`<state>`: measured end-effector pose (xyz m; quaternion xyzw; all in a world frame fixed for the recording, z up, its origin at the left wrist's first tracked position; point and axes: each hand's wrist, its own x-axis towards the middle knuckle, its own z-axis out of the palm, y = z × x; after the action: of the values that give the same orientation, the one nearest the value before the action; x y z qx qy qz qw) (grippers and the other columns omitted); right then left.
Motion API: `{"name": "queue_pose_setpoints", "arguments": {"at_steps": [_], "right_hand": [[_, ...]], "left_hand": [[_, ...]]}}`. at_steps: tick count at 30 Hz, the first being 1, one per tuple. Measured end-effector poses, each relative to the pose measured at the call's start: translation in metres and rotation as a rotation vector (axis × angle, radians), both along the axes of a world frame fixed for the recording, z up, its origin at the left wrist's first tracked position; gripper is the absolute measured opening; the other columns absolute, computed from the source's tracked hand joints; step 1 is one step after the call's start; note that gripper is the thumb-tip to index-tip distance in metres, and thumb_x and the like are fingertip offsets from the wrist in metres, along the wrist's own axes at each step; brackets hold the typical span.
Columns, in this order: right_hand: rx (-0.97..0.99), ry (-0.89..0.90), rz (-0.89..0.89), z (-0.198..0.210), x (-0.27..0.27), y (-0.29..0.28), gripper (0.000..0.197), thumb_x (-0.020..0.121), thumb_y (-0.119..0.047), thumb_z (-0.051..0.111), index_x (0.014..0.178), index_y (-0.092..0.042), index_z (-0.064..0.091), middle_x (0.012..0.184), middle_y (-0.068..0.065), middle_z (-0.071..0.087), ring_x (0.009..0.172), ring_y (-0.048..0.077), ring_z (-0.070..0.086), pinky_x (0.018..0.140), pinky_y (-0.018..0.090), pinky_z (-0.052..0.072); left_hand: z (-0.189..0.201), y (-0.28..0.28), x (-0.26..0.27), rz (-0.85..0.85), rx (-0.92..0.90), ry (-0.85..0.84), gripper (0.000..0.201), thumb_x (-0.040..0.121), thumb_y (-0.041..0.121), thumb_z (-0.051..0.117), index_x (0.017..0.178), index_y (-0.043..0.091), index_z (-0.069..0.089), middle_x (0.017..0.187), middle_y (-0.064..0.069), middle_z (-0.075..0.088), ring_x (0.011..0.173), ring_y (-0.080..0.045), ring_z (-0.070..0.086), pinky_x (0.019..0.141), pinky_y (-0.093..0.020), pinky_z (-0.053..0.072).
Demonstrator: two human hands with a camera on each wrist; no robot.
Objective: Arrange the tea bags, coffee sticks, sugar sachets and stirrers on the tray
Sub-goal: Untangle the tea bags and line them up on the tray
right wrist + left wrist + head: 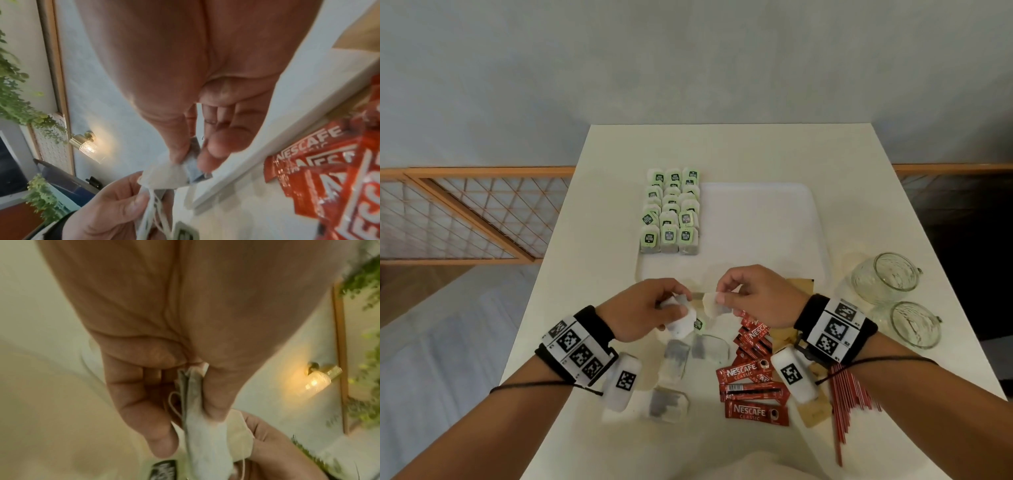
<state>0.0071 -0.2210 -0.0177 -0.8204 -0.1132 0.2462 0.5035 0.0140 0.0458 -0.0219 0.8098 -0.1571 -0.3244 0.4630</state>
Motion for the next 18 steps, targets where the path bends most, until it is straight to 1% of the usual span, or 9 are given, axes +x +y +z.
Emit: {"name": "queue_pose_setpoints", "arguments": {"at_steps": [2,4,5,7,9,11,13,15,18], "right_hand": [[0.035,0.034,0.012,0.003,0.0,-0.001,0.007,0.097,-0.021,0.067,0.097,-0.015,0.069,0.077,-0.009,0.069,0.058,0.009,0.06,0.058,0.03,0.051],[0.069,0.065,0.069,0.005,-0.001,-0.001,0.006,0.097,-0.015,0.067,0.101,-0.011,0.067,0.076,-0.009,0.07,0.063,0.007,0.062,0.062,0.033,0.054],[0.086,0.087,0.101,0.005,-0.001,-0.001,0.009,0.096,-0.013,0.067,0.104,-0.01,0.065,0.078,-0.007,0.071,0.067,0.008,0.063,0.064,0.035,0.054],[0.122,0.14,0.152,0.006,-0.003,0.001,0.023,0.096,-0.012,0.068,0.116,-0.012,0.058,0.084,-0.003,0.073,0.072,0.013,0.064,0.065,0.035,0.053],[0.152,0.166,0.186,0.009,-0.004,0.003,0.041,0.096,-0.012,0.068,0.132,-0.016,0.05,0.09,0.0,0.075,0.074,0.016,0.065,0.065,0.033,0.053],[0.182,0.15,0.199,0.011,-0.006,0.006,0.048,0.096,-0.013,0.067,0.14,-0.02,0.046,0.09,0.003,0.074,0.075,0.018,0.065,0.066,0.033,0.053],[0.217,0.116,0.172,0.013,-0.007,0.008,0.041,0.098,-0.014,0.066,0.135,-0.019,0.05,0.085,0.003,0.073,0.073,0.019,0.064,0.064,0.034,0.053],[0.247,0.095,0.125,0.011,-0.007,0.009,0.033,0.098,-0.013,0.066,0.128,-0.014,0.053,0.083,0.004,0.072,0.071,0.019,0.063,0.062,0.034,0.052],[0.269,0.056,0.064,0.007,-0.007,0.011,0.022,0.096,-0.009,0.067,0.117,-0.008,0.059,0.086,0.013,0.072,0.069,0.018,0.063,0.058,0.03,0.054]], "left_hand": [[0.007,-0.006,0.001,0.069,-0.062,0.087,0.023,0.1,0.031,0.058,0.116,0.016,0.065,0.101,-0.005,0.07,0.08,-0.016,0.065,0.066,-0.028,0.056],[0.012,-0.012,0.001,0.135,-0.102,0.165,0.028,0.103,0.033,0.052,0.119,0.015,0.064,0.092,0.002,0.07,0.076,-0.019,0.066,0.063,-0.029,0.056],[0.014,-0.015,0.0,0.16,-0.127,0.204,0.029,0.103,0.034,0.05,0.121,0.015,0.064,0.087,0.002,0.069,0.072,-0.021,0.065,0.062,-0.029,0.055],[0.015,-0.019,0.0,0.183,-0.169,0.273,0.03,0.105,0.034,0.048,0.123,0.015,0.063,0.08,0.0,0.065,0.067,-0.021,0.061,0.06,-0.029,0.052],[0.016,-0.025,0.0,0.185,-0.201,0.339,0.032,0.103,0.036,0.052,0.125,0.015,0.062,0.077,-0.003,0.063,0.063,-0.021,0.058,0.058,-0.029,0.05],[0.017,-0.031,0.001,0.192,-0.239,0.418,0.036,0.1,0.037,0.056,0.127,0.013,0.059,0.078,-0.008,0.06,0.06,-0.022,0.056,0.054,-0.028,0.048],[0.018,-0.037,0.001,0.204,-0.244,0.475,0.03,0.103,0.03,0.054,0.124,0.01,0.056,0.073,-0.009,0.055,0.057,-0.023,0.054,0.051,-0.027,0.045],[0.018,-0.043,0.001,0.222,-0.216,0.497,0.019,0.104,0.024,0.05,0.117,0.01,0.054,0.062,-0.006,0.05,0.054,-0.022,0.053,0.05,-0.027,0.043],[0.017,-0.049,-0.001,0.239,-0.188,0.496,0.013,0.104,0.018,0.047,0.113,0.008,0.048,0.061,-0.005,0.055,0.053,-0.021,0.054,0.048,-0.026,0.042]]}}
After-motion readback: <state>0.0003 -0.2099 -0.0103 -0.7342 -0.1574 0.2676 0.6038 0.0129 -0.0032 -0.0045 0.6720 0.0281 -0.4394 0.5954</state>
